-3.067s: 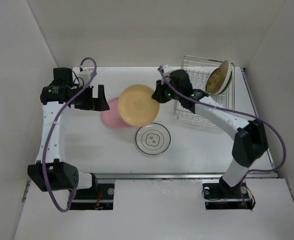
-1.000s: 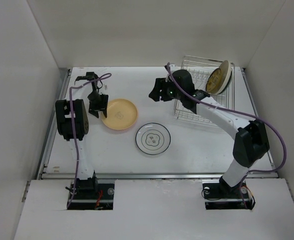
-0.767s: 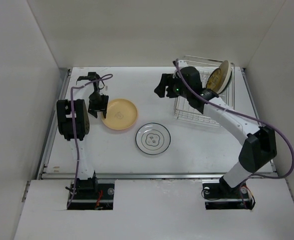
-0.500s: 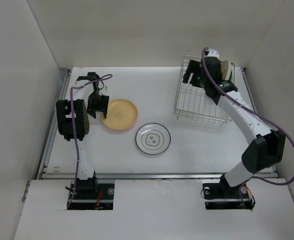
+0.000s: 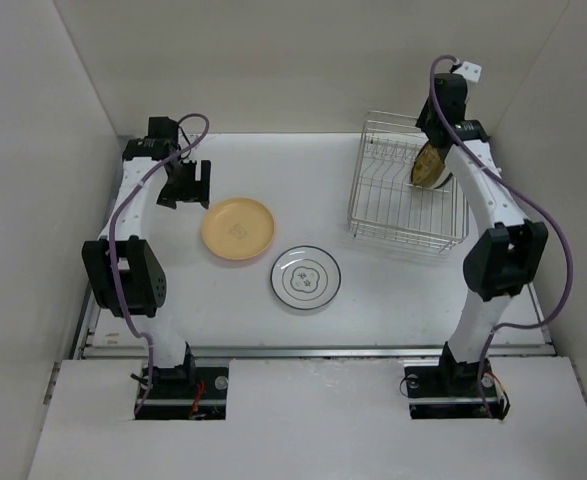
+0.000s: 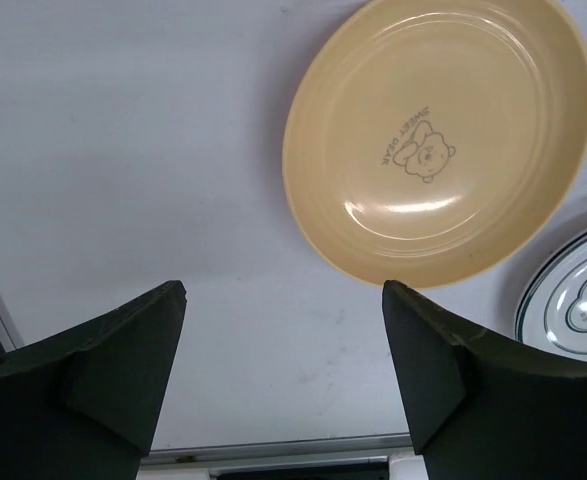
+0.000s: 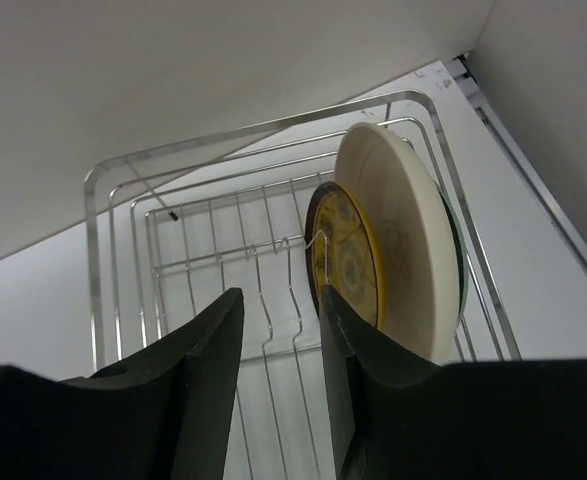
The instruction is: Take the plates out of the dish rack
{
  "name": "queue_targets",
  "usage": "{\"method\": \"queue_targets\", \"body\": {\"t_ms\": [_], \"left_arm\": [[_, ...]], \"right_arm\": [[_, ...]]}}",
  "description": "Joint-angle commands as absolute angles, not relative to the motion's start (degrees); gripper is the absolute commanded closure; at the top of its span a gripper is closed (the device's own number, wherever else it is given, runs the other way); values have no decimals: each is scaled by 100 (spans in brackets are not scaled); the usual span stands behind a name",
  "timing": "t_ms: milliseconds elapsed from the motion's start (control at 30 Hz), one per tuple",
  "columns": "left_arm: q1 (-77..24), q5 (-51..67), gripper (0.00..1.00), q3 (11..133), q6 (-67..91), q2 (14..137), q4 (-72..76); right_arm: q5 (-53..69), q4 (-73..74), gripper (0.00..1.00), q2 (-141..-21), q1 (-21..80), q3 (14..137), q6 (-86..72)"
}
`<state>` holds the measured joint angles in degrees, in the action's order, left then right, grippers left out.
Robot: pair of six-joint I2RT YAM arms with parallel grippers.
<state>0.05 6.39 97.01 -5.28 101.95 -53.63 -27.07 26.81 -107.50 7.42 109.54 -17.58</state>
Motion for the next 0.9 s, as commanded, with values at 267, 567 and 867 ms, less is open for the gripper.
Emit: {"method": "queue_targets", "body": {"t_ms": [267,567,867], "left_arm": [[-9,703,23,9272,-554,9686,-5643],[-9,1028,22,9272,-554,9800,-5703],[-9,1028,22,9272,-554,9914,-5704]], "right_arm": [[-4612,3279,55,-12076,642,11989,-1556],[-4545,3286,47,-12480,510,11742,-1556],[-3490,3401,45,-12920,352,11918,-1687]]}}
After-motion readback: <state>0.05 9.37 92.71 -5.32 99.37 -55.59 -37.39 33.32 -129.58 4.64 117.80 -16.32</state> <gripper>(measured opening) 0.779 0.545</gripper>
